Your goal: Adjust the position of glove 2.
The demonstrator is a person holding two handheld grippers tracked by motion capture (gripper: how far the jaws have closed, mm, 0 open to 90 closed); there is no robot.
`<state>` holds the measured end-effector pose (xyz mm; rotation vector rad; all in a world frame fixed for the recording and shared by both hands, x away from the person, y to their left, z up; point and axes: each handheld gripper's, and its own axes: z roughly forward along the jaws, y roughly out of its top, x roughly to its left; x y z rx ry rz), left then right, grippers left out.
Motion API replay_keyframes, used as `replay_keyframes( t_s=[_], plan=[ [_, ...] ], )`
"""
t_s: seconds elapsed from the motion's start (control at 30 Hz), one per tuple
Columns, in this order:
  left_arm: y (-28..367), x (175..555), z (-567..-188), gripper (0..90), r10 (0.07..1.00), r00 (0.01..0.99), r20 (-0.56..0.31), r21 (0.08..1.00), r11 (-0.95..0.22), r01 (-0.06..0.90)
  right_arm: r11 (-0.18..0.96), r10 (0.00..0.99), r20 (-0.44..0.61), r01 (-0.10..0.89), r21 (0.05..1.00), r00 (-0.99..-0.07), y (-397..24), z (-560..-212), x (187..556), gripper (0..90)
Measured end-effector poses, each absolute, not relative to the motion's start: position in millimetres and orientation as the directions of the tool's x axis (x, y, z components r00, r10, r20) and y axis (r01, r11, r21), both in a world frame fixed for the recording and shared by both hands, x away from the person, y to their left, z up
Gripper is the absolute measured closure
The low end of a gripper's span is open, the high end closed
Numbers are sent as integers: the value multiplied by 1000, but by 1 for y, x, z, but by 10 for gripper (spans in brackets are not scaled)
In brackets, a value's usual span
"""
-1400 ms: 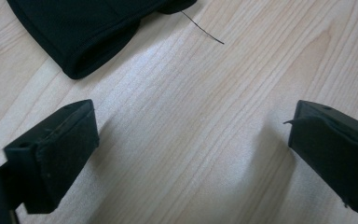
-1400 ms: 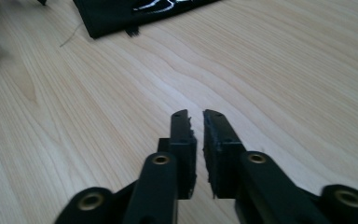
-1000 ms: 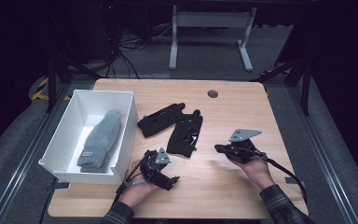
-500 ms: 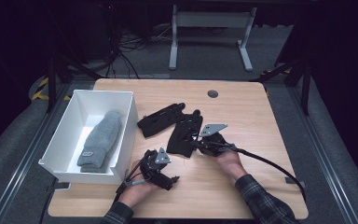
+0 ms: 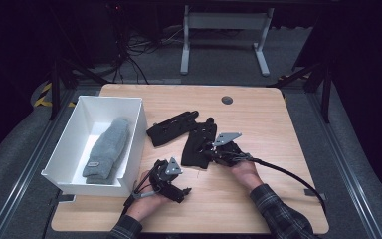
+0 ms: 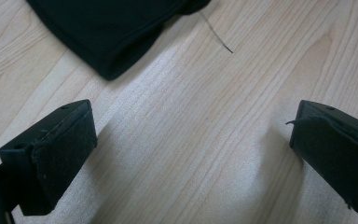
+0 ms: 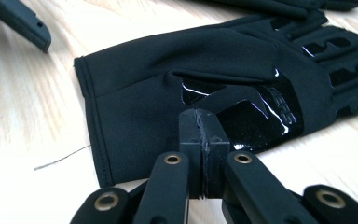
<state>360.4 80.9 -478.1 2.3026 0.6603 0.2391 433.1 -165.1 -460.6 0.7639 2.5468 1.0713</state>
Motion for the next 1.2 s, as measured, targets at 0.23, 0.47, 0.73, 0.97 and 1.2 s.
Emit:
replay_keyframes(
  t_s=[0.23, 0.47, 0.73, 0.97, 1.2],
  plan=[
    [81, 361, -478, 12, 522, 853, -22, 690, -609, 391, 599, 566, -29, 388, 700, -824, -188, -457, 423, 900],
    [81, 361, -478, 14, 519, 855, -22, 690, -611, 388, 594, 585, -18, 414, 690, -811, -215, -455, 413, 900],
    [81, 361, -478, 16, 518, 855, -22, 691, -611, 387, 589, 601, -3, 439, 679, -799, -242, -453, 394, 900],
    [82, 362, -478, 17, 517, 856, -22, 690, -612, 388, 603, 599, -8, 444, 663, -801, -264, -452, 373, 900],
    [82, 362, -478, 17, 519, 855, -20, 689, -612, 388, 618, 591, -30, 429, 659, -806, -272, -446, 358, 898]
  ],
)
